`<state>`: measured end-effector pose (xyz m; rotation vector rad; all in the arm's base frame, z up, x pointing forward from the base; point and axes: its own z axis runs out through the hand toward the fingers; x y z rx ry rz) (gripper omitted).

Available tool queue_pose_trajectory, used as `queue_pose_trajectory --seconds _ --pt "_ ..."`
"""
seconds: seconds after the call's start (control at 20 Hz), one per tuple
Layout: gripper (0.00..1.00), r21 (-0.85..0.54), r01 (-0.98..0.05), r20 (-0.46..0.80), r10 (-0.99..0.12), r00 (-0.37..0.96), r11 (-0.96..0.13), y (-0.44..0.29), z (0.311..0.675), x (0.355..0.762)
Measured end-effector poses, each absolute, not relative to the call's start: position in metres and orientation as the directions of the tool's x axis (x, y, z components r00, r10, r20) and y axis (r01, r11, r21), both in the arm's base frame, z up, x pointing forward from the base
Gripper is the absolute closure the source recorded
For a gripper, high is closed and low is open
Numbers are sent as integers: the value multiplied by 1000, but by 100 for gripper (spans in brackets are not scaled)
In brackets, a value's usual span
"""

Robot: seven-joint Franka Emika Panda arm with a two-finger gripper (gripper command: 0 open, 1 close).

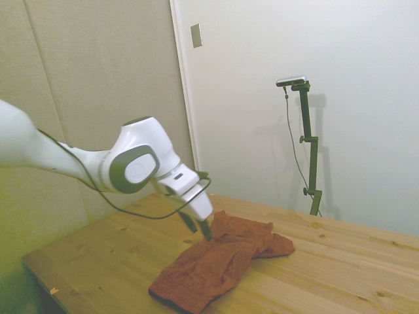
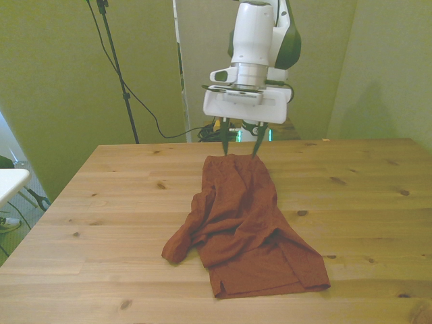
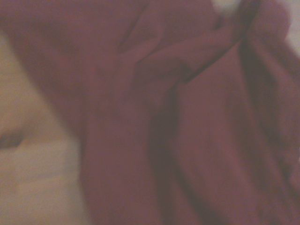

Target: Fold the shorts

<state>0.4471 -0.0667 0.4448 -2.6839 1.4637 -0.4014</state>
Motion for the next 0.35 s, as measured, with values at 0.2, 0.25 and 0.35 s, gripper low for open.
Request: queue_pose_trajectory --seconds 0.2,0.25,0.35 --pt "0 -172 -772 94 -790 606 -612 -19 442 386" --pt "0 -168 -766 79 -783 617 -621 -14 445 372" --pt "0 -168 -759 77 -776 626 -629 -7 454 349"
